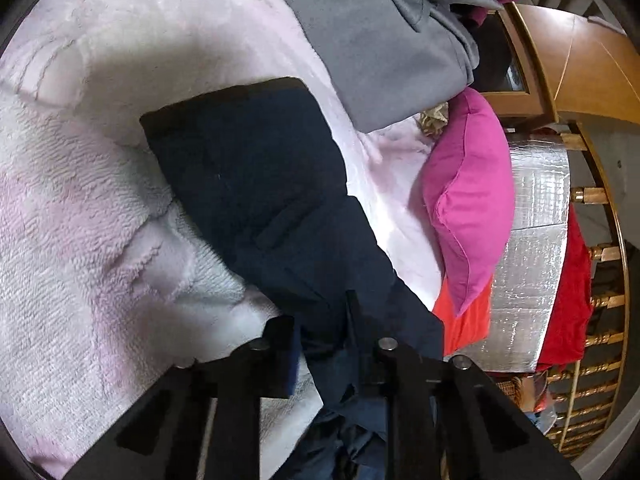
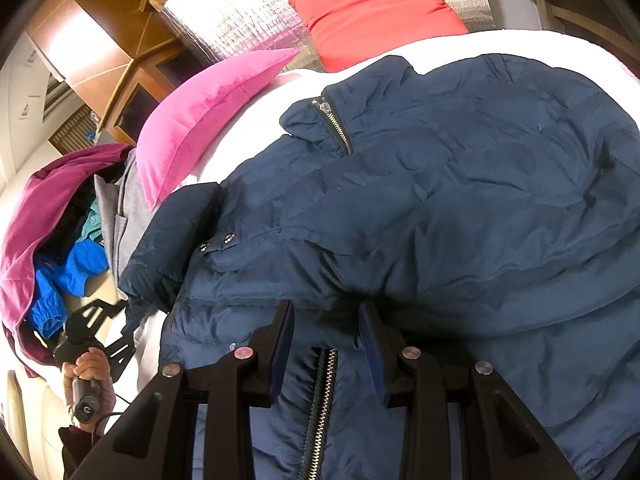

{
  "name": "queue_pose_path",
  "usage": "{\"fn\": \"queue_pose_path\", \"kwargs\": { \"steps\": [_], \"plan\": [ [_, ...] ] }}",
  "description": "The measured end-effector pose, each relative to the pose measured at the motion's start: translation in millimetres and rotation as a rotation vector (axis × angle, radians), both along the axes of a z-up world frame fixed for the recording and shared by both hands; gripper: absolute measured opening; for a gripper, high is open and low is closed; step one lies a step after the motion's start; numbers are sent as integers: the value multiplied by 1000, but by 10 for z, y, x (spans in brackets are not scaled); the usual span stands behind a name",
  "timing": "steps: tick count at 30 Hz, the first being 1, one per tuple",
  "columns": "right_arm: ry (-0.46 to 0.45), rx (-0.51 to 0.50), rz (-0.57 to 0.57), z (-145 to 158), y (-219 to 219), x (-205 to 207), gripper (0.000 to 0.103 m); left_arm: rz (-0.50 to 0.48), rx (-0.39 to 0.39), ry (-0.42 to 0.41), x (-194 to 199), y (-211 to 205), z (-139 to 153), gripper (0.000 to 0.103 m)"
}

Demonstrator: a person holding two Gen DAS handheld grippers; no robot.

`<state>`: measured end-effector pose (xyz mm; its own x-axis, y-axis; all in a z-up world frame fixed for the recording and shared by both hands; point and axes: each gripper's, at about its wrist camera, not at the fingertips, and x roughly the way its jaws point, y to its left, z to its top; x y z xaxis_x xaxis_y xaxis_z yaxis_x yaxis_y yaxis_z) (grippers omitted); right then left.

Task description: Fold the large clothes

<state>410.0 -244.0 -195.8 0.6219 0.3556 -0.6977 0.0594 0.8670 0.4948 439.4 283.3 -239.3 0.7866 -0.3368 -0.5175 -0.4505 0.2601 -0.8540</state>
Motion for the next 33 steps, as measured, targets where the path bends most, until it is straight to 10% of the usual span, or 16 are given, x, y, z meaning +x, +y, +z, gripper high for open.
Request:
{"fn": "queue_pose_path", "kwargs": {
  "steps": [7,16,25,33],
  "plan": [
    [-45,6,-51,117,-145,-60,37,-58,265,-129,-14,-374,801,11],
    [-106,112,-239,306,-816,-274,37,-401,535,-410,-115,-1840,1657,10],
    [-105,223,-350,335,-1402,-420,37,-724,588,-383,42,-3121,1284,10],
    [-88,240,-359,324,-1583,-407,37,-989,612,-132,179,-3758,666,17]
  ]
}}
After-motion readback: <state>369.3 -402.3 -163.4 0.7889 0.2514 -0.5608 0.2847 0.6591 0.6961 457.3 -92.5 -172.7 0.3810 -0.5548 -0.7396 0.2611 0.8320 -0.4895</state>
